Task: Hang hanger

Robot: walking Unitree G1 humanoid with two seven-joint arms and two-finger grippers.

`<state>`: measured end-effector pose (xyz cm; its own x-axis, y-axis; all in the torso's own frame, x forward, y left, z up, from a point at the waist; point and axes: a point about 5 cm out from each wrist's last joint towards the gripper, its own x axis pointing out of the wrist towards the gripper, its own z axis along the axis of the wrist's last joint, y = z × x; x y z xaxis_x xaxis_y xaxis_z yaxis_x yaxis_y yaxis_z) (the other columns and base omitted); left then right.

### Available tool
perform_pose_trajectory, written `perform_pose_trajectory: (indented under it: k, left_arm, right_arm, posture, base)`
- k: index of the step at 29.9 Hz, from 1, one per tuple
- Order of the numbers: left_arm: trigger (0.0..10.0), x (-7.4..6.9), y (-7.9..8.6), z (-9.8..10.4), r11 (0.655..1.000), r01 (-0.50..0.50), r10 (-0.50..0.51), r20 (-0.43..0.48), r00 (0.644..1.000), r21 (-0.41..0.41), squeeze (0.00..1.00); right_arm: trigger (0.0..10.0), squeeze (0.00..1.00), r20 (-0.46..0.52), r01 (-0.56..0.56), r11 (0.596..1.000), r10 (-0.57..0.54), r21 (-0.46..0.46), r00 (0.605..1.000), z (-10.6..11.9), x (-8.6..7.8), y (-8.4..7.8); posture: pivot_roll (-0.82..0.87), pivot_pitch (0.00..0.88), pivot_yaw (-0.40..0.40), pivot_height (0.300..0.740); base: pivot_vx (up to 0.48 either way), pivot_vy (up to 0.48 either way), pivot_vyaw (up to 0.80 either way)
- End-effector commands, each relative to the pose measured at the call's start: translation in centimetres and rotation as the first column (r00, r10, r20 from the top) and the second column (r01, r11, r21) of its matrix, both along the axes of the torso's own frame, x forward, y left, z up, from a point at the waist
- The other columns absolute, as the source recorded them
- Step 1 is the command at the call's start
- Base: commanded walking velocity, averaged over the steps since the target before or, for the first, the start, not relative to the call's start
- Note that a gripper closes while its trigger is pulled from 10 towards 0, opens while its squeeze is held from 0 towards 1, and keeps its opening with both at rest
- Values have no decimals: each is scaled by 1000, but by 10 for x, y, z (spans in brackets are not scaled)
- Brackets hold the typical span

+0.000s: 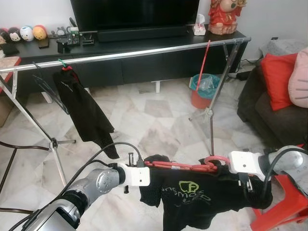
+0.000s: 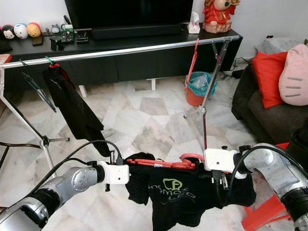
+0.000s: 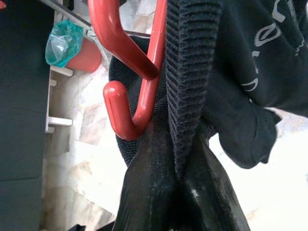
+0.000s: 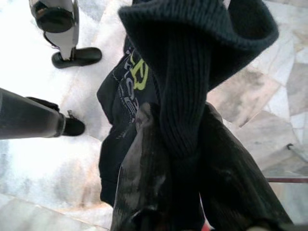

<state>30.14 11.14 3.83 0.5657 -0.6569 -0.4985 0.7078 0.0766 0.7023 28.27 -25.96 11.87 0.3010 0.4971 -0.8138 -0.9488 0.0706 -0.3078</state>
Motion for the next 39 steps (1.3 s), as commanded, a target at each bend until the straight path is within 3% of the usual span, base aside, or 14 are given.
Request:
perform_pose_trajectory:
  k: [1,3,7,9,11,14,18,19,22,23,26,29,31,39]
  left_arm:
    - [10000,-4,84,-23,920,-316,339,-66,938,230,0]
    - [10000,-2,82,-22,922,-328,347,-63,936,206,0]
    - [10000,2,60,-15,939,-344,344,-102,934,11,0]
    - [10000,6,49,-7,925,-361,351,-106,931,-113,0]
    - [10000,10,37,3,899,-361,337,-134,932,-250,0]
    - [10000,13,26,12,888,-323,292,-142,946,-327,0]
    - [10000,14,19,14,896,-296,260,-150,954,-330,0]
    - [10000,15,18,14,883,-312,274,-154,949,-350,0]
    - [10000,15,17,14,875,-321,280,-161,946,-362,0]
    - [10000,14,13,14,854,-333,280,-187,942,-400,0]
    - [10000,12,6,14,814,-349,268,-233,935,-464,0]
    - [10000,13,4,16,811,-342,268,-218,938,-475,0]
    - [10000,13,-6,23,797,-301,210,-227,951,-524,0]
    - [10000,9,-14,30,836,-185,82,-217,973,-516,0]
  right_arm:
    - [10000,0,-3,173,954,-179,-246,984,11,-12,-64]
    - [10000,0,56,206,958,-199,-199,978,11,-5,-59]
    - [10000,0,177,323,942,-335,92,926,8,16,-29]
    - [10000,0,213,357,902,-408,242,888,5,23,-13]
    - [10000,0,141,411,834,-487,369,862,-7,24,2]
    - [10000,0,98,434,814,-504,386,858,-27,19,16]
    - [10000,0,77,513,768,-580,383,811,-52,15,25]
    - [10000,0,43,561,722,-628,404,777,-62,13,30]
    - [10000,0,20,585,695,-651,418,759,-68,11,35]
    - [10000,0,-41,636,614,-704,468,709,-79,7,45]
    - [10000,0,-92,635,557,-709,535,699,-86,2,64]
    - [10000,0,-158,630,522,-685,574,711,-85,0,74]
    - [10000,0,-207,512,631,-495,583,844,-84,-18,95]
    - [10000,0,-257,424,739,-338,523,905,-84,-36,91]
  posture:
    - [-24,42,16,740]
    - [-28,40,16,740]
    - [-25,39,14,740]
    - [-26,35,16,740]
    - [-24,35,16,740]
    - [-20,32,16,740]
    - [-20,28,16,740]
    - [-18,25,18,740]
    - [-19,20,17,740]
    - [-19,20,17,740]
    - [-14,17,20,740]
    - [-10,15,18,740]
    - [-11,16,19,740]
    - [-18,29,17,740]
  base:
    - [0,0,0]
    - [0,0,0]
    - [0,0,0]
    - [0,0,0]
    - [0,0,0]
    - [0,0,0]
    - [0,0,0]
    - [0,0,0]
    - [0,0,0]
    - [0,0,0]
    - [0,0,0]
    - [0,0,0]
    - [0,0,0]
    - [0,0,0]
